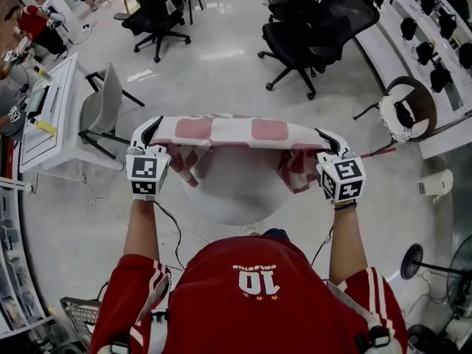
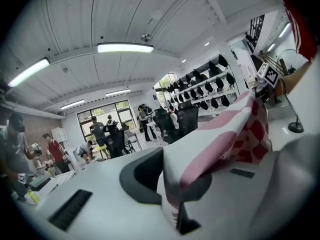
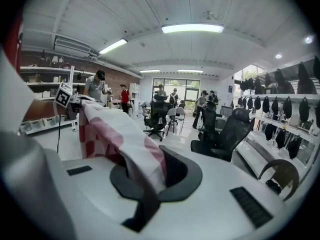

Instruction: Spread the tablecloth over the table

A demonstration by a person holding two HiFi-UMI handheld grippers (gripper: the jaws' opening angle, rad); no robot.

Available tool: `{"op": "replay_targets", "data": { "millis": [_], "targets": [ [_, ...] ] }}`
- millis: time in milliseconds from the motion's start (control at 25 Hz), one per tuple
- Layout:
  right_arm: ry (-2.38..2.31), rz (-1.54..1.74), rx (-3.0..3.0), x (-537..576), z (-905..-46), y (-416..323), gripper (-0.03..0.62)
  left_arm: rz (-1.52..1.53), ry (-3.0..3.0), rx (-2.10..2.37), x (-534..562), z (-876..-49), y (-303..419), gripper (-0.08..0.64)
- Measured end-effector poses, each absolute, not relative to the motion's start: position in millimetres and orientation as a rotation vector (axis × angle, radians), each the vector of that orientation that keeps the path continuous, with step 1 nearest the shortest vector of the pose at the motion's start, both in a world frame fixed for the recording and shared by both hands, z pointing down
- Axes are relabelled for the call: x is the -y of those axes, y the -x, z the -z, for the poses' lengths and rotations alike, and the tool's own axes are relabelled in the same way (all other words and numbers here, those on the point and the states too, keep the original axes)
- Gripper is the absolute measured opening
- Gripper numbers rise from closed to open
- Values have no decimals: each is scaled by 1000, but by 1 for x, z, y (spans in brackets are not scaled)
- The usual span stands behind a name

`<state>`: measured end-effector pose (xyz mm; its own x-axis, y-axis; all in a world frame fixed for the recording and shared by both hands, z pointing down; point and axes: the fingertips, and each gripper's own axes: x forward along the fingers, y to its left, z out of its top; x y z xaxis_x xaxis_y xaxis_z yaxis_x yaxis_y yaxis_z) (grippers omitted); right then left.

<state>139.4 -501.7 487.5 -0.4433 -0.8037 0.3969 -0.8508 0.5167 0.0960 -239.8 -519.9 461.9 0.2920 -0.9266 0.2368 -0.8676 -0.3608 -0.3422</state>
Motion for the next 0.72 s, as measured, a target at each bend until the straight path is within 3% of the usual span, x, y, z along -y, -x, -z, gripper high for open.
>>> {"op": "replay_targets", "data": {
  "millis": [720],
  "targets": [
    [-1201, -193, 2161, 355, -618, -93, 17, 1092, 2292, -1593, 377, -601, 303, 23]
  ]
}}
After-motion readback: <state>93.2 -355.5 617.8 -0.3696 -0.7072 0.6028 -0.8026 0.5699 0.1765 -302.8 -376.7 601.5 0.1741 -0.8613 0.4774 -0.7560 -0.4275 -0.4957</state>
